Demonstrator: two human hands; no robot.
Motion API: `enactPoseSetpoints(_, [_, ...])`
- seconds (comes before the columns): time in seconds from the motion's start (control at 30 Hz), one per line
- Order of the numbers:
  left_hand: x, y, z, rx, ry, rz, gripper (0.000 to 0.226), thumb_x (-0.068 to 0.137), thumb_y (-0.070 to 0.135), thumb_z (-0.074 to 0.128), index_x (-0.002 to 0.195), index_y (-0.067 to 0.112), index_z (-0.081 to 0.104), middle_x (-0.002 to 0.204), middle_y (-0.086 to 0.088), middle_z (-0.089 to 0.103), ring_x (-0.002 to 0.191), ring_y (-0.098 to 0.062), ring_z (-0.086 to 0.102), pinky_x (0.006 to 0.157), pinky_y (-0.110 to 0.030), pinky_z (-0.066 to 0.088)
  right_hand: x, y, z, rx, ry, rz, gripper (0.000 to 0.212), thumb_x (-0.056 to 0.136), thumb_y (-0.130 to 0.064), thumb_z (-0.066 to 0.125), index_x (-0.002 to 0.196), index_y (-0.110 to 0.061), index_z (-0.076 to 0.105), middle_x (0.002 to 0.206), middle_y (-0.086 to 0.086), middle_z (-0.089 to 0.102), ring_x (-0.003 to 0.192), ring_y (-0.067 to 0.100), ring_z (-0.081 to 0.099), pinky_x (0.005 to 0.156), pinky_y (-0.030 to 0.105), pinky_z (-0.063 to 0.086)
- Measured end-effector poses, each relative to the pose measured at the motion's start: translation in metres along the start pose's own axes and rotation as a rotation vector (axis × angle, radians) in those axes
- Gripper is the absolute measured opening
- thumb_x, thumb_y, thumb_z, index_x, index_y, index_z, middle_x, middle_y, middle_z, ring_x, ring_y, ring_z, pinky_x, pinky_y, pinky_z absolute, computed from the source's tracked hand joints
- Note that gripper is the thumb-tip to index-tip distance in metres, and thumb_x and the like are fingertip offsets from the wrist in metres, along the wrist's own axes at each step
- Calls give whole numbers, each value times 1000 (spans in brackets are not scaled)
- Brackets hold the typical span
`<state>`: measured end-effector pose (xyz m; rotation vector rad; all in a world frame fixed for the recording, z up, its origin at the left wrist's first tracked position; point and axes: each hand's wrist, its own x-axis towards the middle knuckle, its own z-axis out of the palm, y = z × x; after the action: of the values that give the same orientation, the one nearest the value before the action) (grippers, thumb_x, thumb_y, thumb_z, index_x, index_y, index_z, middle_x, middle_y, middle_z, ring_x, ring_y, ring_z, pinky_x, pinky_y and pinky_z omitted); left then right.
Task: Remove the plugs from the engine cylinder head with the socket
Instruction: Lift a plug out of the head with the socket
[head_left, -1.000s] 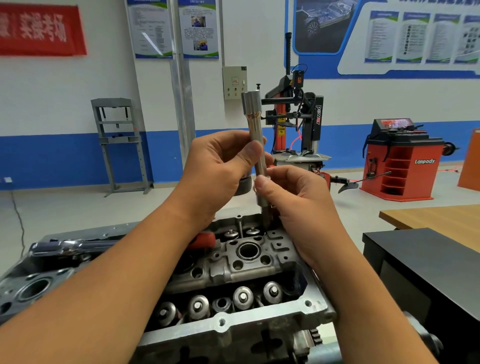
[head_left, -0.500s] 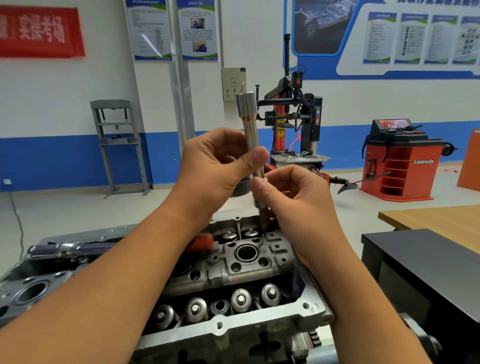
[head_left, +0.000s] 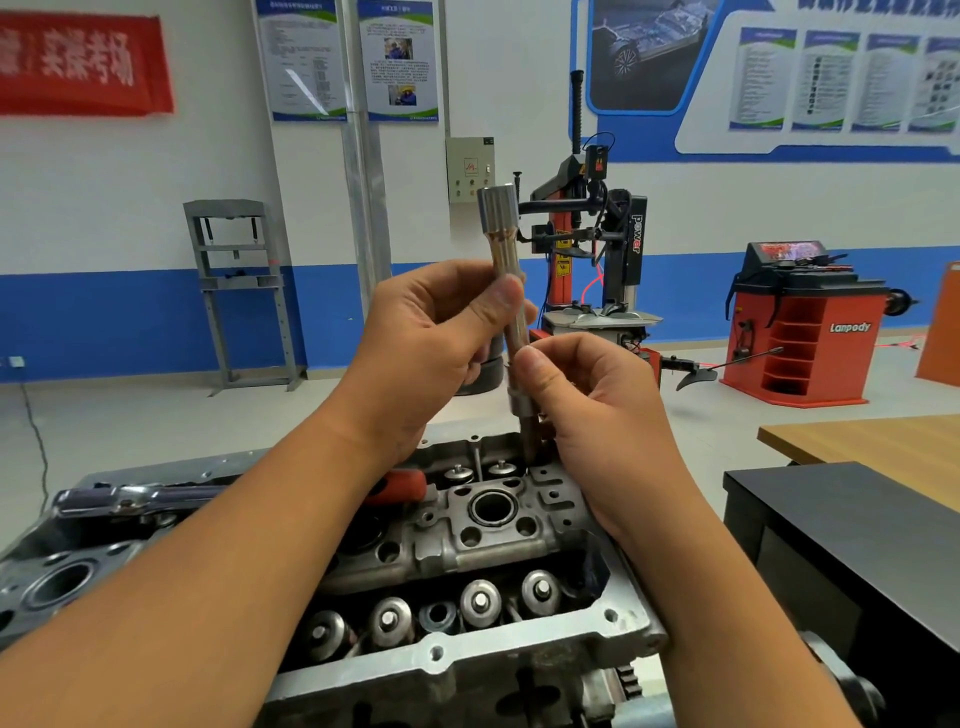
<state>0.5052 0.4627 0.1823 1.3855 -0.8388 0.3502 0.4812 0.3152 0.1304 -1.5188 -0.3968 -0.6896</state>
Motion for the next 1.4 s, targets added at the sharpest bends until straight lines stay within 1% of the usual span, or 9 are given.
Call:
enactPoseSetpoints(0.13, [0,-1,0,12,-44,-9,15,103,10,60,111,13,72,92,-6,80,71,-31,48,52,-24,40,0,0,1,1,-7,-1,23,94,-41,64,91,-20,73,85,17,71,72,33,64,67,57,56])
enactPoseSetpoints(0.3, [-2,1,1,26,22,41,24,75,27,79,93,14,72,80,-6,78,64,-16,71,51,-20,51,1,1,-1,-33,-7,-17,22,82,-39,83,88,-22,72,77,1,74,70,22,69,66,34,58])
enactPoseSetpoints(0.4, [-1,1,1,2,-8,7,20,89,26,69,103,13,74,92,-16,78,62,-27,50,49,-22,44,0,1,0,-27,-33,-7,13,94,-33,74,89,-21,73,77,6,72,66,17,63,63,39,55])
enactPoseSetpoints(0.53, [-1,1,2,12,-54,-21,20,103,4,58,111,16,71,91,-4,79,62,-13,56,50,-22,42,0,-3,3,23,-48,16,22,93,-38,64,87,-21,76,83,19,70,68,19,59,62,42,50])
enactPoseSetpoints(0.7, [-1,2,3,85,37,16,21,78,27,78,96,16,73,88,-16,77,72,-42,67,51,-25,50,0,0,-1,9,6,-4,13,91,-28,80,89,-20,71,76,3,74,67,16,68,63,32,59])
enactPoseSetpoints(0.93, [-1,2,2,28,-47,-55,17,104,7,56,110,11,72,90,-6,79,65,-13,61,52,-24,40,1,-3,3,34,0,21,23,90,-40,63,87,-21,76,77,8,72,72,25,62,67,45,52])
enactPoseSetpoints(1.1, [-2,4,5,71,9,8,22,80,25,76,98,12,73,85,-11,79,69,-24,67,49,-21,45,0,-2,0,19,9,1,22,78,-41,82,90,-25,74,78,0,75,71,29,70,69,39,60])
enactPoseSetpoints(1.23, [-2,4,3,58,-27,-17,23,88,30,68,105,15,73,94,-7,80,88,-39,73,66,-42,57,-2,-3,1,-8,-25,-13,10,90,-33,76,94,-25,73,81,6,75,71,23,66,73,54,60])
enactPoseSetpoints(1.4, [-1,3,3,79,-38,-27,22,102,0,57,117,10,70,101,-10,80,100,-29,77,93,-59,59,-3,-6,4,30,-12,21,17,90,-39,64,88,-27,77,81,14,72,70,20,65,77,68,56])
